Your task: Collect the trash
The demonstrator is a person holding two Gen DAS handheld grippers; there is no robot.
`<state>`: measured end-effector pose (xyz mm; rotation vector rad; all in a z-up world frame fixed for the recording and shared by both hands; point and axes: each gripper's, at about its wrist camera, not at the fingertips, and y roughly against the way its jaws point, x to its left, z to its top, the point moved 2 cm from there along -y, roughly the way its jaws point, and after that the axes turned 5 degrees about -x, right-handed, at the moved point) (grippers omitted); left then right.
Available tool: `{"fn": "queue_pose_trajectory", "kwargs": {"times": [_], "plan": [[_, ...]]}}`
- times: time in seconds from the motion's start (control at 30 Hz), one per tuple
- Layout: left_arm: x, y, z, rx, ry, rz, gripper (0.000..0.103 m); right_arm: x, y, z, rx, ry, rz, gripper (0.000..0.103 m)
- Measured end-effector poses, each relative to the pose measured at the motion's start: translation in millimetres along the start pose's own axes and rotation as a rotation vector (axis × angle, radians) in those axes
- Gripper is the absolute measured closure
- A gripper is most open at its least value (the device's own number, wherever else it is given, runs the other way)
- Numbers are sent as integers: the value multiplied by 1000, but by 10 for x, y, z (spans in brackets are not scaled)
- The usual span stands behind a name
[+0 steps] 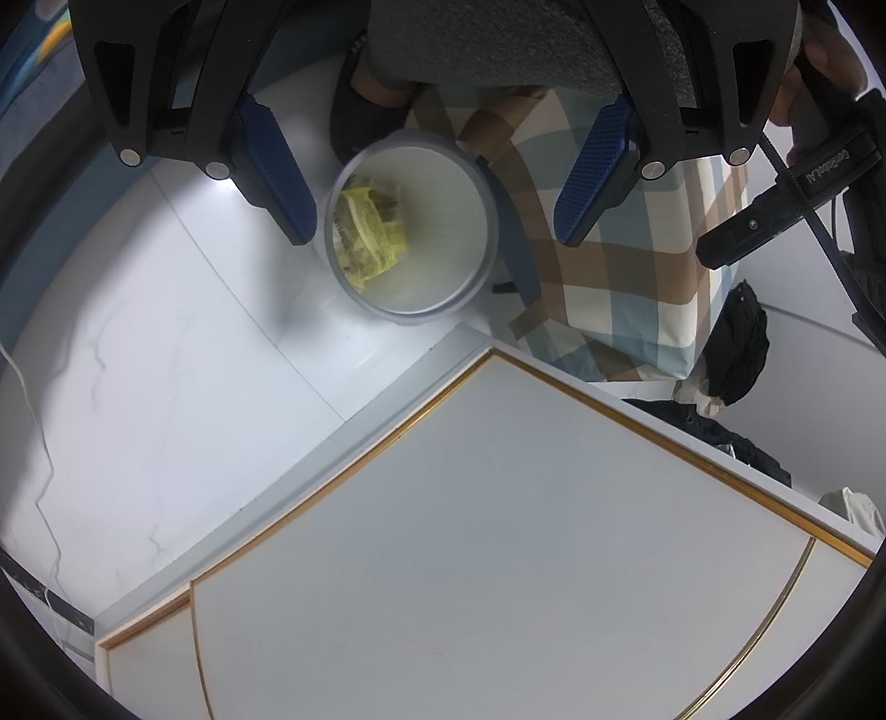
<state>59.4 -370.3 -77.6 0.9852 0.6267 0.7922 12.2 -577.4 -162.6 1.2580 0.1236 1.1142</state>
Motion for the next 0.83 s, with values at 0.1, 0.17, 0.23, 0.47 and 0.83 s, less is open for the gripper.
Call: {"fn": "queue_pose_trajectory", "kwargs": {"times": [0.1, 0.17, 0.23, 0.47, 0.83], "plan": [[-4, 1, 0, 0, 0, 0, 29, 3, -4, -4, 0, 0, -1, 15], [-6, -1, -2, 0, 1, -1, 29, 4, -4, -3, 0, 0, 0, 15], [-9, -3, -2, 0, -1, -3, 29, 4, -5, -3, 1, 1, -1, 15], [-26, -13, -11, 2, -10, 0, 29, 3, -3, -6, 0, 4, -2, 15], [28, 40, -6, -19, 21, -6, 29, 29, 36, 16, -10, 13, 2, 15]]}}
